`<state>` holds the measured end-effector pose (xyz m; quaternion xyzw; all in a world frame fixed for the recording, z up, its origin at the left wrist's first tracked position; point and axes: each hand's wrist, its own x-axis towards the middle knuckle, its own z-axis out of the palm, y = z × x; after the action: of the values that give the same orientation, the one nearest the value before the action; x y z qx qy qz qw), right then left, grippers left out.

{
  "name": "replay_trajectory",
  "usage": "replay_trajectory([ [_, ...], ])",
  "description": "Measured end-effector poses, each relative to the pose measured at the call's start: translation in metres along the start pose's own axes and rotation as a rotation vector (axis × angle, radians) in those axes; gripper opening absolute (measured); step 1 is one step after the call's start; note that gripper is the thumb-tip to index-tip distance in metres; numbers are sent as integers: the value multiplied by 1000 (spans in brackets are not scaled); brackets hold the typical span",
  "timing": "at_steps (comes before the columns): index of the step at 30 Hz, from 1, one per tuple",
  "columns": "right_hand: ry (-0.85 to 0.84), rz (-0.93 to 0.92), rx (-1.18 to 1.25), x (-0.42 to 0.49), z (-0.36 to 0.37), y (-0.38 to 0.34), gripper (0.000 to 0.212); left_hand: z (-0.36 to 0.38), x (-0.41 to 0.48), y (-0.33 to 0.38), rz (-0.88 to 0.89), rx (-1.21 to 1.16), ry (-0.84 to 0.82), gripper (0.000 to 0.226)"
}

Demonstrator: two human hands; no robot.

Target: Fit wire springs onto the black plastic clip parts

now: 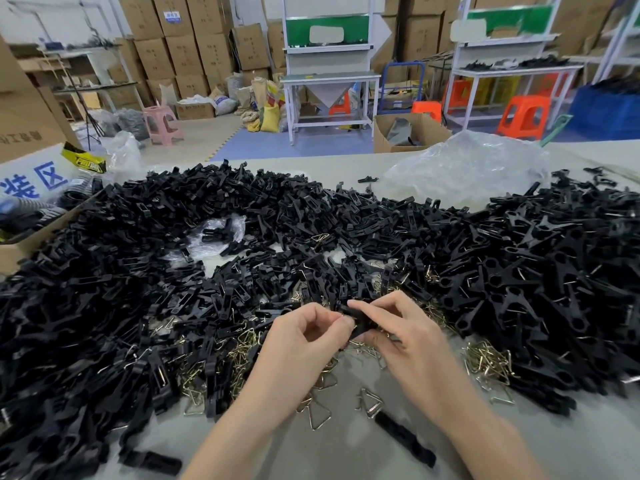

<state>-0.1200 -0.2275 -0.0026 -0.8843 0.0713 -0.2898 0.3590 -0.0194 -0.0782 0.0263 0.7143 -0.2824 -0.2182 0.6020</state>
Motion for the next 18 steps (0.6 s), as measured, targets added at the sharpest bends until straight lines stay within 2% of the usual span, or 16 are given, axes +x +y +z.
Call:
replay_trajectory([
  [3,-34,-20,38,0,0,-3,41,-7,-1,2,-28,30,-136,27],
  [6,-42,-52,188,0,4,-5,46,-11,-1,5,-59,-44,-192,25],
  [7,-47,-51,222,0,5,-5,50,-10,-1,5,-63,-75,-203,36],
  [9,-59,-40,195,0,6,-4,61,-10,0,4,-75,-80,-204,54],
  [14,-61,-65,84,-1,6,-3,66,-8,0,-3,-119,-85,-232,50],
  [18,-68,-128,-3,-2,10,-7,59,-10,-3,2,-114,-136,-370,53],
])
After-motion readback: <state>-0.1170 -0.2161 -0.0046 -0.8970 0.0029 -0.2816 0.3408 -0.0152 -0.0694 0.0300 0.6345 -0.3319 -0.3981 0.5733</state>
